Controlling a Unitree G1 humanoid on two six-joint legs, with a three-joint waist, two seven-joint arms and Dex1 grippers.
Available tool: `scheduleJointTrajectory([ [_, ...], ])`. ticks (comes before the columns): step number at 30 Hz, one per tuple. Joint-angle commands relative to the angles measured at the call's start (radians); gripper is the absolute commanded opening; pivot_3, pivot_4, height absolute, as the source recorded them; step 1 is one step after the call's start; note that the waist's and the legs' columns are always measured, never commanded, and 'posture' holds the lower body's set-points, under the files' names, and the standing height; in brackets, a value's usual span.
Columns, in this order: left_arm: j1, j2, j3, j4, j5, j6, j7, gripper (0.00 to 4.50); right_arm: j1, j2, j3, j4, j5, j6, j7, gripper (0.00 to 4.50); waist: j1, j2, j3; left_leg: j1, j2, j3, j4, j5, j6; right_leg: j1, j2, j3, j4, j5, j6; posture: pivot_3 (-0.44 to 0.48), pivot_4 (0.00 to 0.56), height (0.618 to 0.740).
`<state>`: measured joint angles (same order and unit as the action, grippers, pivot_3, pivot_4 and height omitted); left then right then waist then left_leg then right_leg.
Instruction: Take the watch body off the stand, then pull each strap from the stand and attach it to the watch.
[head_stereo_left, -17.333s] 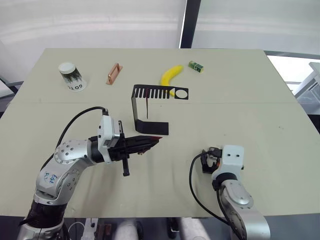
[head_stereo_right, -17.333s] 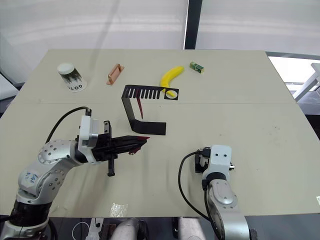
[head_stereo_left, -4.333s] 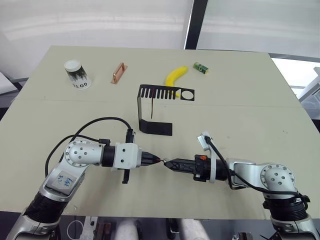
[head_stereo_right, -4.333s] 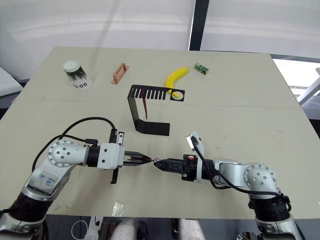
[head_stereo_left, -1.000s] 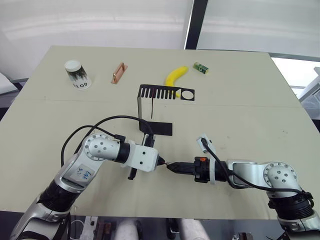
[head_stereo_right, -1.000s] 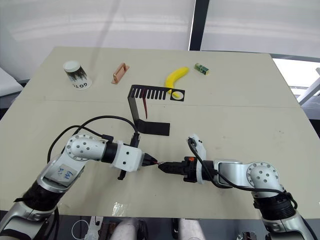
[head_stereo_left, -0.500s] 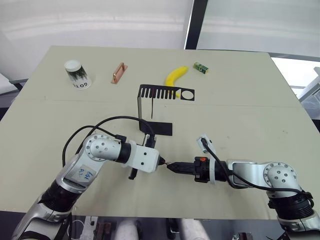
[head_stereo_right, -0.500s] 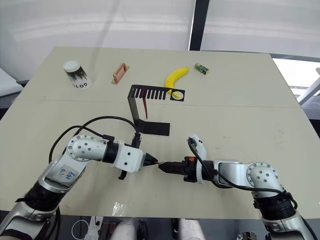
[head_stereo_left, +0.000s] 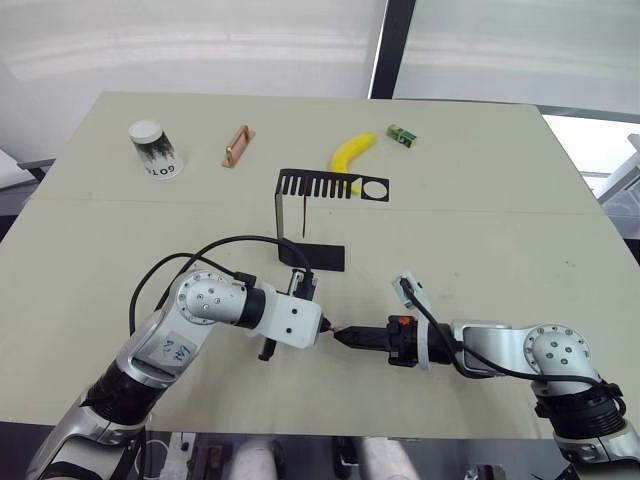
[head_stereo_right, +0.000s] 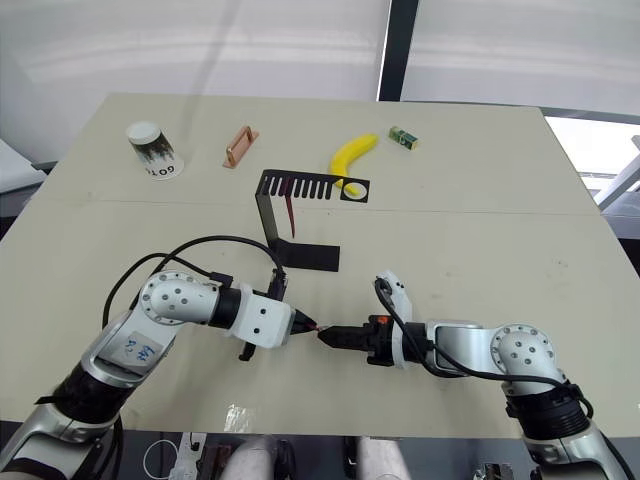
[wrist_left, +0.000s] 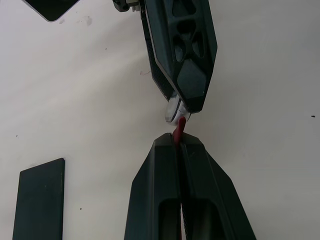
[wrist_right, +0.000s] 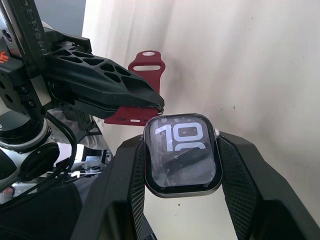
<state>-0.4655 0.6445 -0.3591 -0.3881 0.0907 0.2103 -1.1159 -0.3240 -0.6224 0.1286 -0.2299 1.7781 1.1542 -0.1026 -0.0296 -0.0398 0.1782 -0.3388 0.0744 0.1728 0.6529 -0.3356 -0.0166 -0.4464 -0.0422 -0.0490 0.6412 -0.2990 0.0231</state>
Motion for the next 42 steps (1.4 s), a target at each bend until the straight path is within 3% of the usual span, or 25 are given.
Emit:
scheduleJointTrajectory([
  [1, -0.009, -0.042, -0.056, -0.038, -0.004, -0.015, 0.010, 0.00, -0.021, 0.041, 0.028, -0.068, 0.091, -0.012, 0.034, 1.61, 0.000, 0.000, 0.000, 0.000, 0.000, 0.000, 0.000, 0.000, 0.000, 0.000, 0.000, 0.000, 0.000, 0.000, 0.000, 0.000, 0.150, 0.729],
  [16, -0.005, -0.022, -0.032, -0.015, 0.019, -0.095, 0.013, 0.00, -0.002, 0.028, 0.028, -0.040, 0.194, -0.045, -0.019, 1.61, 0.000, 0.000, 0.000, 0.000, 0.000, 0.000, 0.000, 0.000, 0.000, 0.000, 0.000, 0.000, 0.000, 0.000, 0.000, 0.000, 0.150, 0.729],
  [42, -0.050, -0.083, -0.098, -0.017, 0.056, -0.035, -0.015, 0.00, -0.036, 0.059, 0.049, -0.034, 0.194, -0.055, -0.095, 1.61, 0.001, 0.000, 0.000, 0.000, 0.000, 0.000, 0.001, 0.000, 0.000, 0.000, 0.000, 0.000, 0.001, 0.000, 0.000, 0.000, 0.150, 0.729],
])
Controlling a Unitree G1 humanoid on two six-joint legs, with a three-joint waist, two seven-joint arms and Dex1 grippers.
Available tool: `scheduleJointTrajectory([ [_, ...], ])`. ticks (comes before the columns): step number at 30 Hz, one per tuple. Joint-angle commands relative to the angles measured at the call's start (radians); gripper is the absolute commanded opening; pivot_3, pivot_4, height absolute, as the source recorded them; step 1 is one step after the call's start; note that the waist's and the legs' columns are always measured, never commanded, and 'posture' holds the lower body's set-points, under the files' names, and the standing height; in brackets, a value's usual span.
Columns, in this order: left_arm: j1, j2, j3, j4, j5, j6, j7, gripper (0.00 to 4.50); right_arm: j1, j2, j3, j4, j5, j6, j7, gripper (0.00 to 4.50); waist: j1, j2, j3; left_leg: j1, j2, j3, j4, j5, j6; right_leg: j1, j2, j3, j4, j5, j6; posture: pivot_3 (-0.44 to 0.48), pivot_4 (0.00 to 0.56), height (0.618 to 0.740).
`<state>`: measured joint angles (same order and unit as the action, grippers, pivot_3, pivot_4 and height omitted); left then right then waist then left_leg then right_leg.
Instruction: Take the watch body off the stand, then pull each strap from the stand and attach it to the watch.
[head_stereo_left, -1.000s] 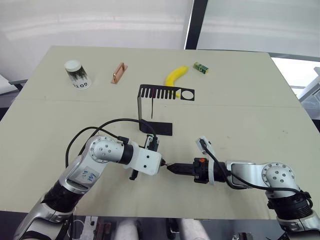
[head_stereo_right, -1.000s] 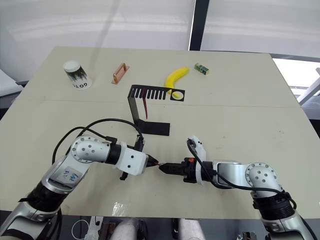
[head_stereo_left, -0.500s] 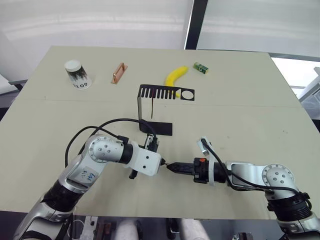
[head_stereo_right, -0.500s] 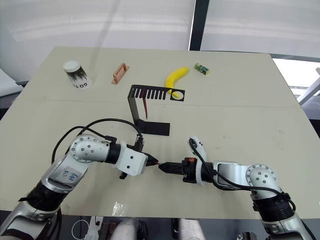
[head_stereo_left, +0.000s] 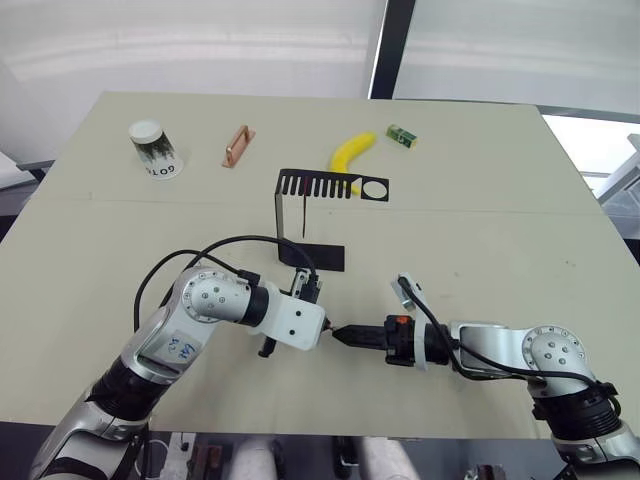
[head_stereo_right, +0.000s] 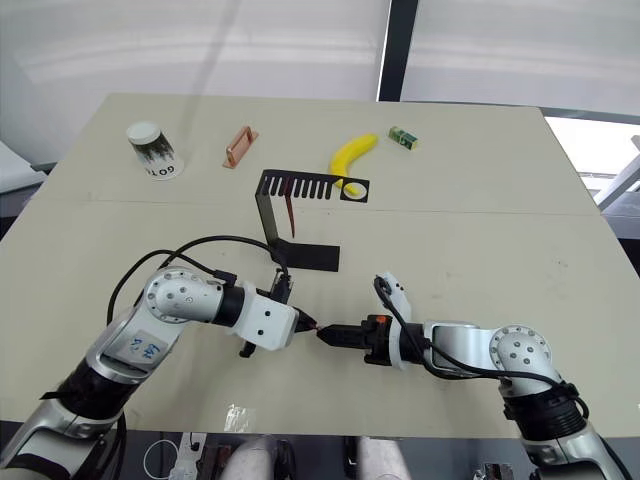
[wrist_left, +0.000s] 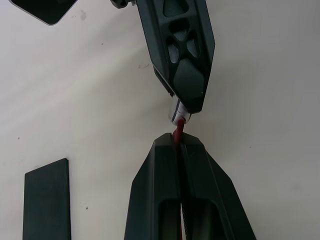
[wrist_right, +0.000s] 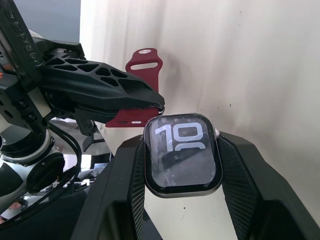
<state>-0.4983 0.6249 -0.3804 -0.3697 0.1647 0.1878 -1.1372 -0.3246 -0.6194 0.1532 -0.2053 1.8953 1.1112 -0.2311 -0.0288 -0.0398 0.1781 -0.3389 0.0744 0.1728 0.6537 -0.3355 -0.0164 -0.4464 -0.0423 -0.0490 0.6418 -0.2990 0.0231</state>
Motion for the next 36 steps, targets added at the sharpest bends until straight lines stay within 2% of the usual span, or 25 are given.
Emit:
scheduleJointTrajectory([
  [1, -0.019, -0.065, -0.080, -0.035, -0.013, -0.009, 0.005, 0.00, -0.036, 0.057, 0.023, -0.059, 0.077, -0.012, 0.033, 1.61, 0.000, 0.000, 0.000, 0.000, 0.000, 0.000, 0.000, 0.000, 0.000, 0.000, 0.000, 0.000, 0.000, 0.000, 0.000, 0.000, 0.150, 0.729],
  [36, -0.054, -0.128, -0.108, -0.009, 0.030, -0.001, -0.005, 0.00, -0.039, 0.095, 0.017, -0.058, 0.077, -0.017, 0.007, 1.61, 0.000, 0.000, 0.000, 0.000, 0.000, 0.000, 0.001, 0.000, 0.000, 0.000, 0.000, 0.000, 0.001, 0.000, 0.000, 0.000, 0.150, 0.729],
])
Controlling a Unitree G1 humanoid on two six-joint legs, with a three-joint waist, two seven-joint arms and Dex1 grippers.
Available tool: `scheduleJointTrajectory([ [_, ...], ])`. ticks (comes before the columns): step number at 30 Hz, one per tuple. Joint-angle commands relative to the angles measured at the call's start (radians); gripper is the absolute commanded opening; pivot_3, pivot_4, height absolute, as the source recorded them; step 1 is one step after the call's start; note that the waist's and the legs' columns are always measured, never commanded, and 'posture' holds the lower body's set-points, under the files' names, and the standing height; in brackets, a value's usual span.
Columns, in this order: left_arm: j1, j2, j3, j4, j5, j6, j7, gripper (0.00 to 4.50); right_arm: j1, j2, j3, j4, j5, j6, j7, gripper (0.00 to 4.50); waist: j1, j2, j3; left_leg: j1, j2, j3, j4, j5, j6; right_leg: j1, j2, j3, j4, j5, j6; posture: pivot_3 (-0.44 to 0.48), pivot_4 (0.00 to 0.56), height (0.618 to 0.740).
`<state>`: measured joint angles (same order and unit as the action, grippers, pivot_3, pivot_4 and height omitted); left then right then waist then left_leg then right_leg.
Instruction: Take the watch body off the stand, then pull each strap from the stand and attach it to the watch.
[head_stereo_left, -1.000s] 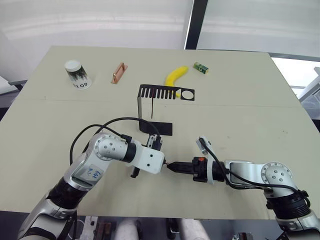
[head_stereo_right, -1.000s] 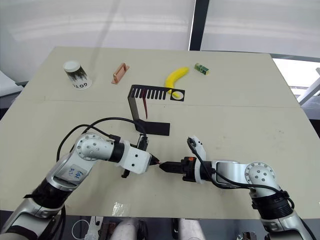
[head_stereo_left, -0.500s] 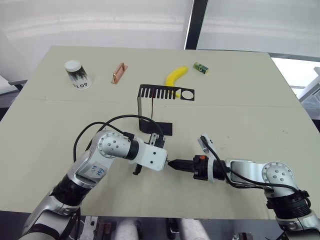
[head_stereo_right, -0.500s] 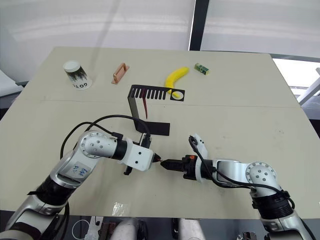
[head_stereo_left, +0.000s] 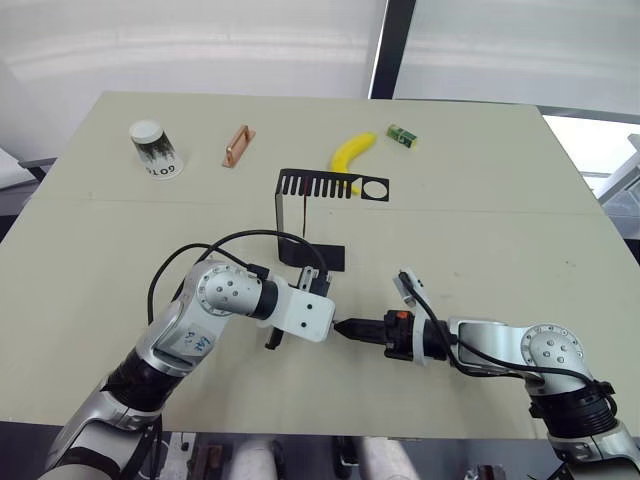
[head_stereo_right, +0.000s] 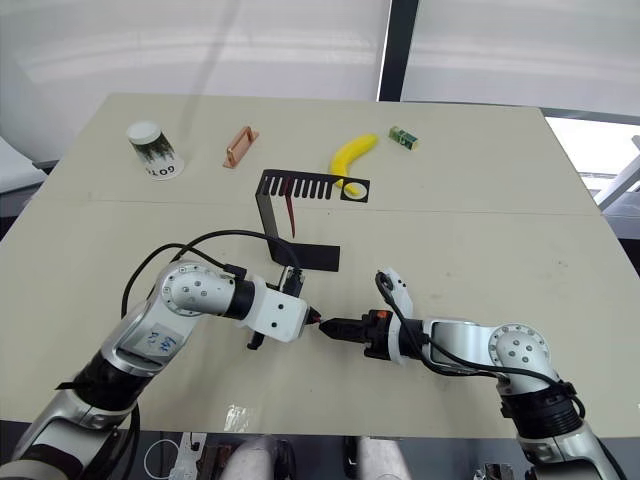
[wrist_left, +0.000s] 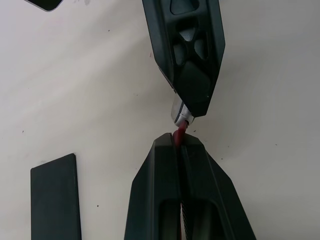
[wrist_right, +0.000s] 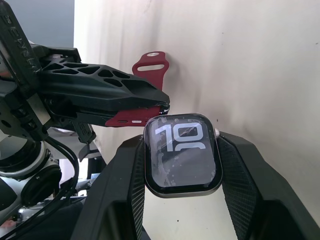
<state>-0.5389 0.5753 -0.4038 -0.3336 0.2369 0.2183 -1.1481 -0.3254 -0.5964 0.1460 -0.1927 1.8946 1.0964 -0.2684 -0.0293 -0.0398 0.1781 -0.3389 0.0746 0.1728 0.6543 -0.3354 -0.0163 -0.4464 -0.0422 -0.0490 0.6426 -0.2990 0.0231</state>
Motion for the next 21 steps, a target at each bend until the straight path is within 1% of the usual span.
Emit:
scheduleJointTrajectory([
  [1, -0.014, -0.079, -0.084, -0.044, -0.042, -0.033, 0.005, 0.00, -0.038, 0.073, 0.023, -0.071, 0.078, -0.003, 0.043, 1.61, 0.000, 0.000, 0.000, 0.000, 0.000, 0.000, 0.000, 0.000, 0.000, 0.000, 0.000, 0.000, 0.000, 0.000, 0.000, 0.000, 0.150, 0.729],
  [9, -0.007, -0.085, -0.073, -0.038, -0.040, -0.030, 0.009, 0.00, -0.031, 0.112, -0.018, -0.082, 0.078, -0.020, 0.058, 1.61, 0.000, 0.000, 0.000, 0.000, 0.000, 0.000, 0.000, 0.000, 0.000, 0.000, 0.000, 0.000, 0.000, 0.000, 0.000, 0.000, 0.150, 0.729],
  [21, -0.030, -0.111, -0.093, -0.034, -0.026, -0.009, 0.006, 0.00, -0.035, 0.120, 0.001, -0.075, 0.078, -0.002, 0.020, 1.61, 0.000, 0.000, 0.000, 0.000, 0.000, 0.000, 0.000, 0.000, 0.000, 0.000, 0.000, 0.000, 0.001, 0.000, 0.000, 0.000, 0.150, 0.729],
])
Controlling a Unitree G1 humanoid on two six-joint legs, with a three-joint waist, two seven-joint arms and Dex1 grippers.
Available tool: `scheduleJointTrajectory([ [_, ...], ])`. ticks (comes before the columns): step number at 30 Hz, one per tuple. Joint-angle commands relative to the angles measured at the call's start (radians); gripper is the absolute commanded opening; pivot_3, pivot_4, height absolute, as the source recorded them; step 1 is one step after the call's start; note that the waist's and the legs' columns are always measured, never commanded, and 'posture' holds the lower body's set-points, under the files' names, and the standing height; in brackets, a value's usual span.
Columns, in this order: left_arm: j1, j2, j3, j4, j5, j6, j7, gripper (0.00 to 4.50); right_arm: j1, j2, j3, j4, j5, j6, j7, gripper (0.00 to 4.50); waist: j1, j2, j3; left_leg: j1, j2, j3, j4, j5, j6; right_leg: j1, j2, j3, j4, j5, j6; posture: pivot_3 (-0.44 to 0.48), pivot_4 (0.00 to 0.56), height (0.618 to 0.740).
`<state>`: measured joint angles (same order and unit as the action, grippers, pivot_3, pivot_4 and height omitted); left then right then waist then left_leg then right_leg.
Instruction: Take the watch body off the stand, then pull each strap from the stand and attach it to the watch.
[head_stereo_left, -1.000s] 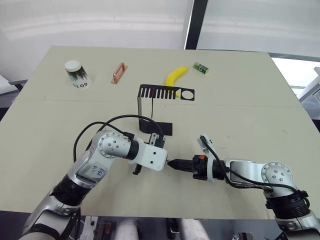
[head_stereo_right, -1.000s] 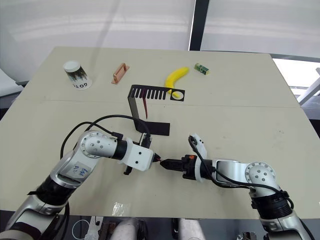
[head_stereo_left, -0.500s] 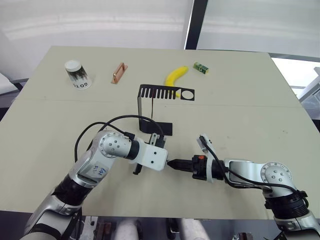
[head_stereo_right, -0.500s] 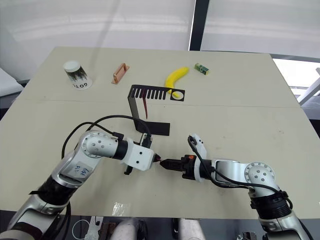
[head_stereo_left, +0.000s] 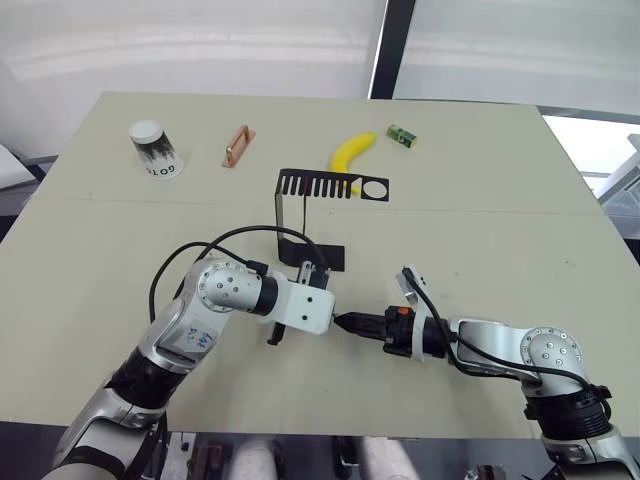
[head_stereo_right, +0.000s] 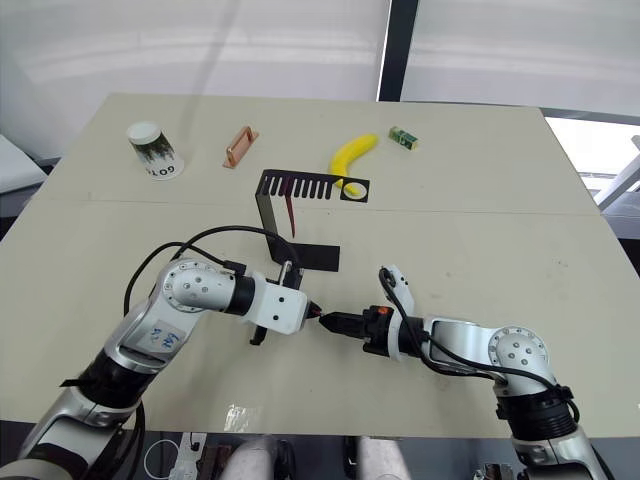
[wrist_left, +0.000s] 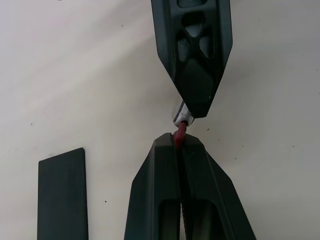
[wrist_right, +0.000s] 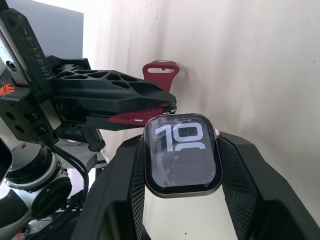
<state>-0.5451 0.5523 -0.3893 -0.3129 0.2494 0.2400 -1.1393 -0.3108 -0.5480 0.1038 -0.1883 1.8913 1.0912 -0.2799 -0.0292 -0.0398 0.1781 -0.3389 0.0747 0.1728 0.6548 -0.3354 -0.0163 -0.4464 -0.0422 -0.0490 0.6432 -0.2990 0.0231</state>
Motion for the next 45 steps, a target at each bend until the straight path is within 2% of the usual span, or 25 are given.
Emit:
scheduleJointTrajectory([
  [1, -0.026, -0.092, -0.110, -0.054, -0.039, -0.032, -0.004, 0.00, -0.050, 0.072, 0.045, -0.077, 0.081, 0.003, 0.027, 1.61, 0.000, 0.000, 0.000, 0.000, 0.000, 0.000, 0.000, 0.000, 0.000, 0.000, 0.000, 0.000, 0.000, 0.000, 0.000, 0.000, 0.150, 0.729],
  [23, -0.021, -0.097, -0.068, -0.046, -0.041, -0.044, 0.006, 0.00, -0.034, 0.064, 0.046, -0.079, 0.081, 0.011, 0.020, 1.61, 0.000, 0.000, 0.000, 0.000, 0.000, 0.000, 0.000, 0.000, 0.000, 0.000, 0.000, 0.000, 0.000, 0.000, 0.000, 0.000, 0.150, 0.729],
  [31, -0.001, -0.059, -0.026, -0.071, -0.059, -0.050, -0.007, 0.00, -0.027, 0.048, 0.046, -0.087, 0.081, 0.017, 0.029, 1.61, -0.001, 0.000, 0.000, 0.000, 0.000, 0.000, 0.001, 0.000, 0.000, 0.000, 0.000, 0.000, 0.001, 0.000, 0.000, 0.000, 0.150, 0.729],
  [45, 0.024, -0.061, 0.039, -0.115, -0.137, -0.054, -0.021, 0.00, -0.019, 0.040, 0.057, -0.065, 0.081, 0.023, -0.004, 1.61, 0.000, 0.000, 0.000, 0.000, 0.000, 0.000, 0.001, 0.000, 0.000, 0.000, 0.000, 0.000, 0.001, 0.000, 0.000, 0.000, 0.150, 0.729],
])
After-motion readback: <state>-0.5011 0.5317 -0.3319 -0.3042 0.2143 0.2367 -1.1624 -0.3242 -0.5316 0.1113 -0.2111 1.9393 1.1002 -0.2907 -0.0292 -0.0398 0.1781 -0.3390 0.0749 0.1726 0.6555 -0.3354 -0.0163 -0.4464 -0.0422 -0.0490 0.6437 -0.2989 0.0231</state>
